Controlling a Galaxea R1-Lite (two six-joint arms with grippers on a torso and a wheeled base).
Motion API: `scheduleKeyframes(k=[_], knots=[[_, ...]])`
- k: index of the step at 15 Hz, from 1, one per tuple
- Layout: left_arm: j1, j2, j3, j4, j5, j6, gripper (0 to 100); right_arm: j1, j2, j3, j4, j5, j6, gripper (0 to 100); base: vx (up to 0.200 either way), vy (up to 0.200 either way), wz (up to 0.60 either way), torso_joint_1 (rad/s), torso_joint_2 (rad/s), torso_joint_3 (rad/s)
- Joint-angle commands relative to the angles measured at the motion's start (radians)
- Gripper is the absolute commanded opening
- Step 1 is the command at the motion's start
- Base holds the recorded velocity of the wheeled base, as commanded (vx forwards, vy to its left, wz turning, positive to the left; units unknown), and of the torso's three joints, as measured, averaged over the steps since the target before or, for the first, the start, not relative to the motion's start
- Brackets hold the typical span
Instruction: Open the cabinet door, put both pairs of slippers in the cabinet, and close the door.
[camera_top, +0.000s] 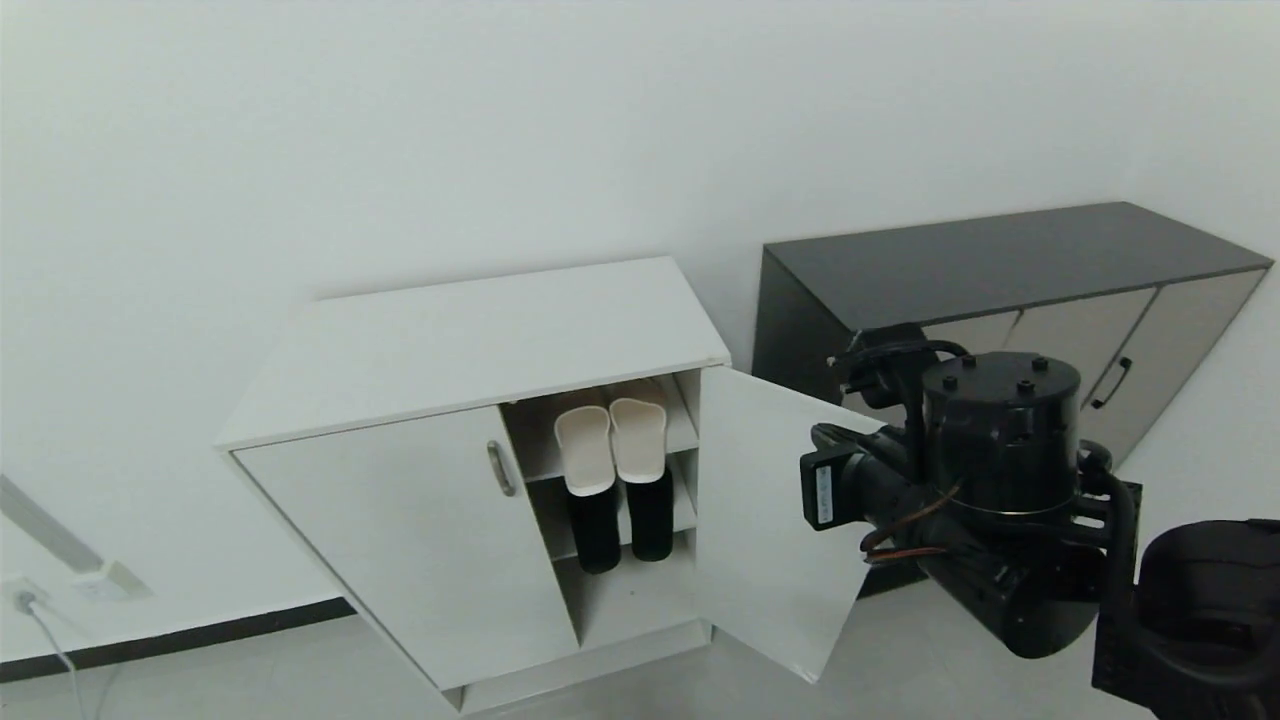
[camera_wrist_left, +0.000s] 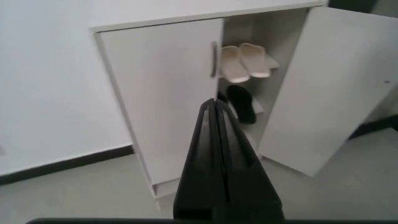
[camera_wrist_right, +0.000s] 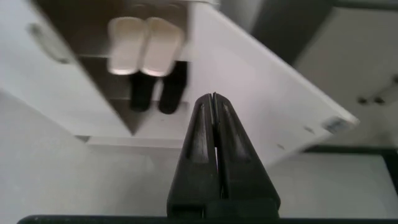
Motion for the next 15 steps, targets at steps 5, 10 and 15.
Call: scheduleKeyframes(k=[5,10,15], knots=[[0.0,0.001,0.0,0.0,0.0,0.0,0,-0.026,0.01,-0.005,-0.03,-0.001,-0.019,0,-0.08,0.0,0.0,0.001,0.0,0.0],[0.0,0.001,0.0,0.0,0.0,0.005,0,-0.146,0.048,-0.073,-0.031,0.015,-0.04,0,-0.08,0.0,0.0,0.003,0.0,0.0],[0.0,0.001,0.0,0.0,0.0,0.001,0,-0.39,0.236,-0.346,0.087,0.1,0.0,0,0.0,0.0,0.0,0.0,0.0,0.0]])
